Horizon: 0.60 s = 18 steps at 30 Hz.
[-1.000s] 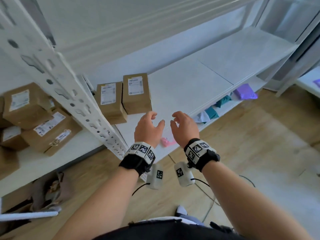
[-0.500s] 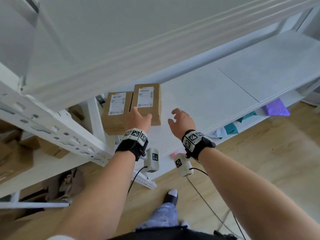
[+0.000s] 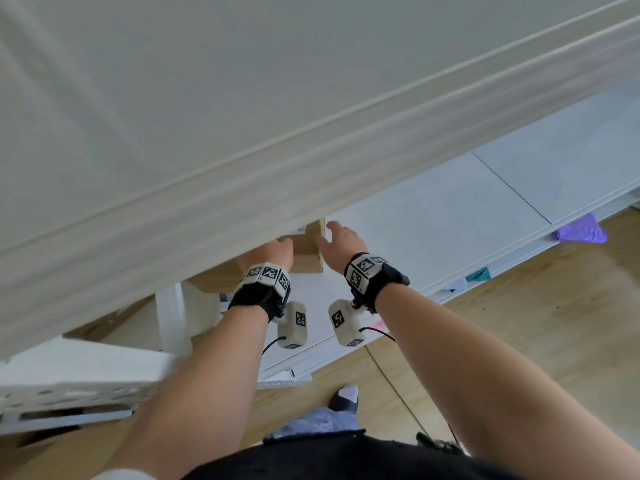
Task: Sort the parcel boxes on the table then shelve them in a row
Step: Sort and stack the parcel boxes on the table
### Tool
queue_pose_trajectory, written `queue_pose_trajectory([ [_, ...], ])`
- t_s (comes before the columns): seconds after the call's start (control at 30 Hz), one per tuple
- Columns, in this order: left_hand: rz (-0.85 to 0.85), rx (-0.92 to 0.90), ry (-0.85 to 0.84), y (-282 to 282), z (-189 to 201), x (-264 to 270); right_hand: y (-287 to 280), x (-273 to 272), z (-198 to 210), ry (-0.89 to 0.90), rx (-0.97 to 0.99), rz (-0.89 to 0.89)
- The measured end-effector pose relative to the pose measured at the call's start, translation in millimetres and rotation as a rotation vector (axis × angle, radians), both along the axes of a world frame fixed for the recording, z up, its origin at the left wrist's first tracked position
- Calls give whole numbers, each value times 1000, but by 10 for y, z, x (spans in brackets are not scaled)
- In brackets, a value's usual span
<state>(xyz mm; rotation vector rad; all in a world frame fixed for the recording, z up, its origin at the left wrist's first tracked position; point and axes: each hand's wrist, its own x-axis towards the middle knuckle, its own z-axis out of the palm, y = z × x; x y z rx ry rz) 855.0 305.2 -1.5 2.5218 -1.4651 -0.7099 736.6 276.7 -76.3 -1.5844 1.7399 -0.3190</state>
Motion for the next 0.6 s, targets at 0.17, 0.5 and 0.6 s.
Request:
queue_pose_trajectory([
  [0.17,-77,33,34,-96,-133,-27,-116,47,-61,-5,26,-45],
  [0.5,-1,-96,133,4,-169,-350,121,-295,120,-7,-13,-211],
  [0.6,-59,-90,113,137,-157,-422,313,-410,232,14,-39,-265],
])
